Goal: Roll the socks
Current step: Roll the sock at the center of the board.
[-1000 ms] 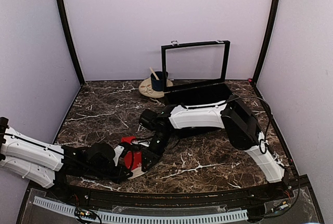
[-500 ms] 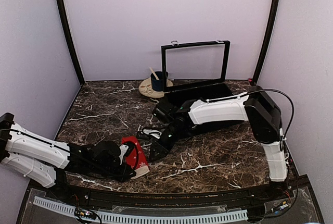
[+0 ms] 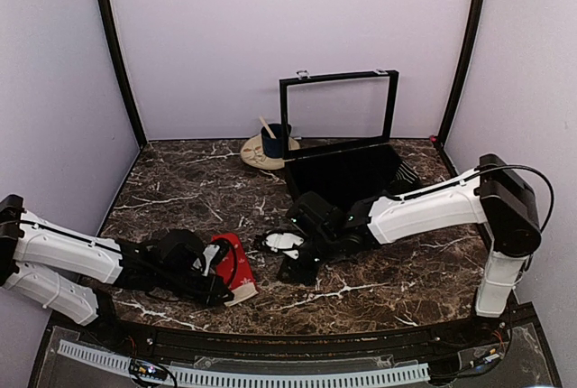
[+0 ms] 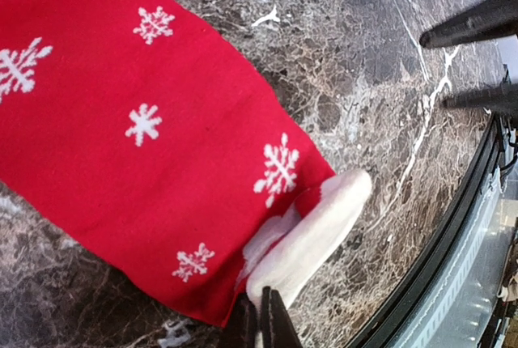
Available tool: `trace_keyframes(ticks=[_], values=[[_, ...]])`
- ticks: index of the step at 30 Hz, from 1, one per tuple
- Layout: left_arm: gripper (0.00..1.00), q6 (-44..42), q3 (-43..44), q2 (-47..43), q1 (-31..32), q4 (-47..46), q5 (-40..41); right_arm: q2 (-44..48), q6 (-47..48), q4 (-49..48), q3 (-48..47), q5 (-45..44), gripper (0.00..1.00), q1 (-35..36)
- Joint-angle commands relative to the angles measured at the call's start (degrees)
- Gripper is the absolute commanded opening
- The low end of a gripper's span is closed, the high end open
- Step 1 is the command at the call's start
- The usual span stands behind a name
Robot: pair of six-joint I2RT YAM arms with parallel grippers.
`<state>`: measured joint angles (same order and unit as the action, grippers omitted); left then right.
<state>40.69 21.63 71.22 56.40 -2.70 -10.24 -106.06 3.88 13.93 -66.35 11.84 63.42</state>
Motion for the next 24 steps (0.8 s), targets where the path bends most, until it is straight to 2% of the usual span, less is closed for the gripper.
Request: trace_keyframes(ticks=[1, 10, 24], values=[[0.0, -3.1, 1.83, 2.34, -0.99, 3.58, -5.28, 1.55, 7.64, -7.07, 1.62, -10.17, 0.3, 5.29], [0.0, -6.75, 3.93, 6.08, -3.98, 4.37, -12.72, -3.21, 16.53, -9.04, -1.46, -18.77, 0.36, 13.39], [0.0, -12.01, 5.71, 11.18, -8.64, 4.69, -23.37, -7.26, 21.86, -8.5, -5.18, -19.48, 0.39, 14.63]])
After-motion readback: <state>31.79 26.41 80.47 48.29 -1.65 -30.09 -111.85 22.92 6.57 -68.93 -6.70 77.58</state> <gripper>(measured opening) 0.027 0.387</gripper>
